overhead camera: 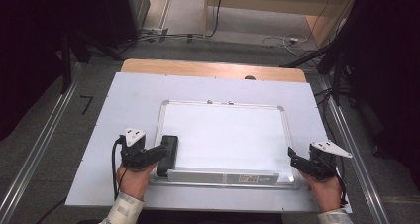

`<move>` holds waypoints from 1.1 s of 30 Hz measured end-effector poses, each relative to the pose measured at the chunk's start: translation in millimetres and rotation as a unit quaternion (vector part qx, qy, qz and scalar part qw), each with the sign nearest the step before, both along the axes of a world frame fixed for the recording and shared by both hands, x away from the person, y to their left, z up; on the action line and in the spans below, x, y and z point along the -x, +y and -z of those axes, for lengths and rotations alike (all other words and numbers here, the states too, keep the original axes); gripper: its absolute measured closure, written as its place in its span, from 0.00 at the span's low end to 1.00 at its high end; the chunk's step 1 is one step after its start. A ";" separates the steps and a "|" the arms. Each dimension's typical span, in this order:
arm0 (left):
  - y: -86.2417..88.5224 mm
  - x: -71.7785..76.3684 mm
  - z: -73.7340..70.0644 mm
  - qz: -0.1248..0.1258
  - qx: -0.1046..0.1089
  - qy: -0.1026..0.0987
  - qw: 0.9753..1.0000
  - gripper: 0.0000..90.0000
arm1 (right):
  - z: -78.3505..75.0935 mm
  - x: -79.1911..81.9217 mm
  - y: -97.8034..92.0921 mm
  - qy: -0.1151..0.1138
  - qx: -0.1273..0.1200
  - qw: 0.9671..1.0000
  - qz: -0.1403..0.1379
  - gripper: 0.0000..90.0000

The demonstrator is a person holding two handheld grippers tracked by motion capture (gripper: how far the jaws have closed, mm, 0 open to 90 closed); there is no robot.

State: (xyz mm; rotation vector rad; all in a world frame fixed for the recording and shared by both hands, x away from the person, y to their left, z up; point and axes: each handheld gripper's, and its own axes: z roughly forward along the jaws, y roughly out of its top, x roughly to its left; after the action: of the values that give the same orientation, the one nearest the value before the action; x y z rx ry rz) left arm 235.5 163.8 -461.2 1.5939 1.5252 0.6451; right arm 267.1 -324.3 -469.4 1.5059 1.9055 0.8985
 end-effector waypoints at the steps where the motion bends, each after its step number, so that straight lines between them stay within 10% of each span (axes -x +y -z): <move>1: 2.9 0.4 -0.2 -0.001 -0.001 -0.001 1.000 0.21 | 0.0 0.1 -0.1 0.000 0.000 1.000 0.000 0.22; 33: 55.0 16.2 2.9 -0.023 0.011 0.000 1.000 0.19 | 0.0 2.0 -2.9 0.001 -0.001 1.000 0.006 0.22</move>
State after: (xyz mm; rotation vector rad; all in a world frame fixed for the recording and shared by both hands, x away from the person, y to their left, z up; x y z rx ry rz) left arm 219.4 218.9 -464.1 1.5460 1.5683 0.6518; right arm 265.2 -327.2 -469.4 1.5194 1.8953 0.8939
